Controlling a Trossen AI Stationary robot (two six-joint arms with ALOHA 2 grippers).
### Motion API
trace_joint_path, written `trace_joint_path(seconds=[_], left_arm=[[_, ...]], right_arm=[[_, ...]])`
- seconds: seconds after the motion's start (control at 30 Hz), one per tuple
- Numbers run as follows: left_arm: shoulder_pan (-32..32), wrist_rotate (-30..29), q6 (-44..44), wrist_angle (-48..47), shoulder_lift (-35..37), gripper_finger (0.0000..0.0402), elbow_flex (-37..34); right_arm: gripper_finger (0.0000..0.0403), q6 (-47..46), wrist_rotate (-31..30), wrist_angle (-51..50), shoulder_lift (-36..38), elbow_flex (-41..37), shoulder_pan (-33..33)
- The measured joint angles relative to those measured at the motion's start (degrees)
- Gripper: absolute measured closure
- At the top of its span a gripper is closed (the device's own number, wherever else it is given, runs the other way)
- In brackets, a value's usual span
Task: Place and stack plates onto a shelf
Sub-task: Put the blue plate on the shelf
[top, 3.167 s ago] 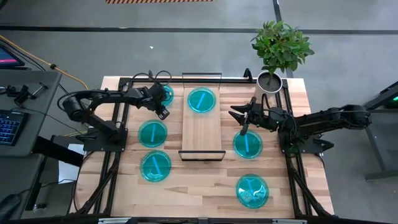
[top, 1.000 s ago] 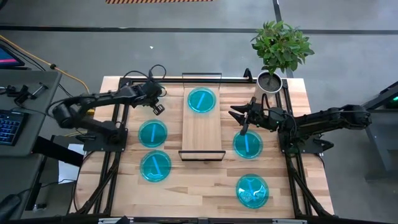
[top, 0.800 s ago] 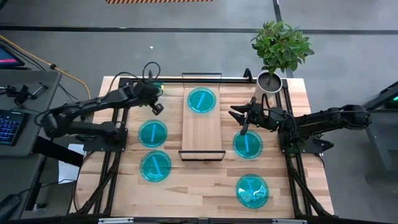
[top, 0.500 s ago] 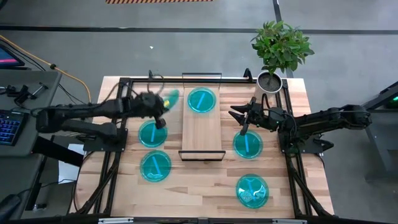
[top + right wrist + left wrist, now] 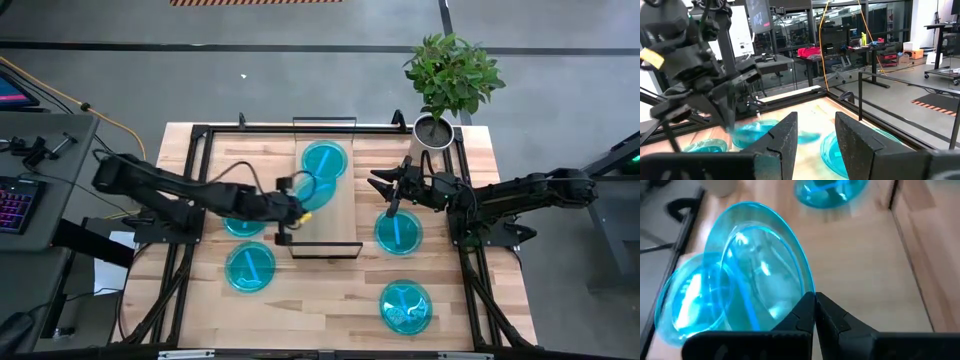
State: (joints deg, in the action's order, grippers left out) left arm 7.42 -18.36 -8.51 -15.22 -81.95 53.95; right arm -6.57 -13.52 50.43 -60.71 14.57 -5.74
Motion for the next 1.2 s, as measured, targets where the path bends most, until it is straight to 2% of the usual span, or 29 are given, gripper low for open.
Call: trace_joint_path(seconds=[0.17,0.43,0.7,0.97,1.2], left_arm=[[-0.5,-0.1,-4.2,-0.2,-7.3,0.0401,3.5],[-1.1,0.2,-6.7,0.6,-13.6,0.0401,5.5],[-0.6,7.0,-9.5,2.2,-14.4,0.0401,5.6],[-0.7,7.3,-10.2,2.9,-14.4,0.0395,5.6],[-1.2,7.3,-11.8,3.8,-14.4,0.0363,5.6]], right_arm=[[0.0279,0.0,0.0,0.0,0.0,0.0,0.0],[0.0279,0.1,0.0,-0.4,0.0,0.0,0.0],[0.0279,0.0,0.0,-0.3,0.0,0.0,0.0],[0.0279,0.1,0.0,-0.4,0.0,0.0,0.0],[0.0279,0.0,0.0,-0.4,0.0,0.0,0.0]])
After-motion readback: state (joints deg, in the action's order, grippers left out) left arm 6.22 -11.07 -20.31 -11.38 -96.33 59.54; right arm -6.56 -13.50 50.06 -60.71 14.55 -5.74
